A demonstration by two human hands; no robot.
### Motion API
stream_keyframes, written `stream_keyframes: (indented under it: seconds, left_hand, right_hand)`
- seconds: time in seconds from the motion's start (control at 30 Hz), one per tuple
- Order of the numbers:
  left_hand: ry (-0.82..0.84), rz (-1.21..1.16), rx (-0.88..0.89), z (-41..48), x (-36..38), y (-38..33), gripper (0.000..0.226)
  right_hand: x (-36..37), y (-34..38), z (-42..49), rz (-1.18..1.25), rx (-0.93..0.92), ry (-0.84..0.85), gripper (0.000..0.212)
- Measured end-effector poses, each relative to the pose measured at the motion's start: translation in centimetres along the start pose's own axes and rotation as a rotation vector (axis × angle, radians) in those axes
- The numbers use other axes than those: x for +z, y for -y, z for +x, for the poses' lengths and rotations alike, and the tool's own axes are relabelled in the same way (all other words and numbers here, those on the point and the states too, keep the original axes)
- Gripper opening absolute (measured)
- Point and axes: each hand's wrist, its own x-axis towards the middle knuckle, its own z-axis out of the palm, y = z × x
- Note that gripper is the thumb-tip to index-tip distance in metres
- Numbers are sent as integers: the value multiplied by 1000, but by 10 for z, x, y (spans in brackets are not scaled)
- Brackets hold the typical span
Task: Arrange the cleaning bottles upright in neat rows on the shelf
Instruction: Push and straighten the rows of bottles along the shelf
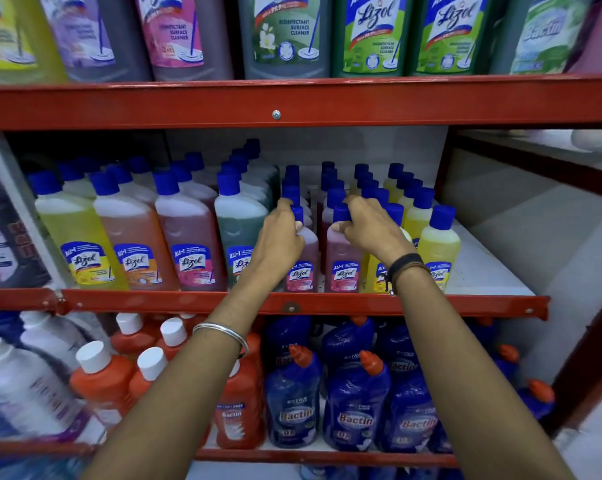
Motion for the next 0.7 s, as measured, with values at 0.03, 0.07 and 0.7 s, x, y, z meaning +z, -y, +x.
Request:
stream_keyframes:
  seconds: [0.03, 0.07, 0.7]
  left_hand:
    - [1, 8, 5, 0, 0, 0, 41]
    - [5, 14, 8, 0, 0, 1, 42]
    - [-477, 115, 6, 28, -112, 106, 52]
  right_hand:
    - [1, 0, 0, 4, -5, -11, 38]
    - [1, 1, -1, 13, -5, -20, 34]
    - [48, 108, 16, 413, -251, -87, 58]
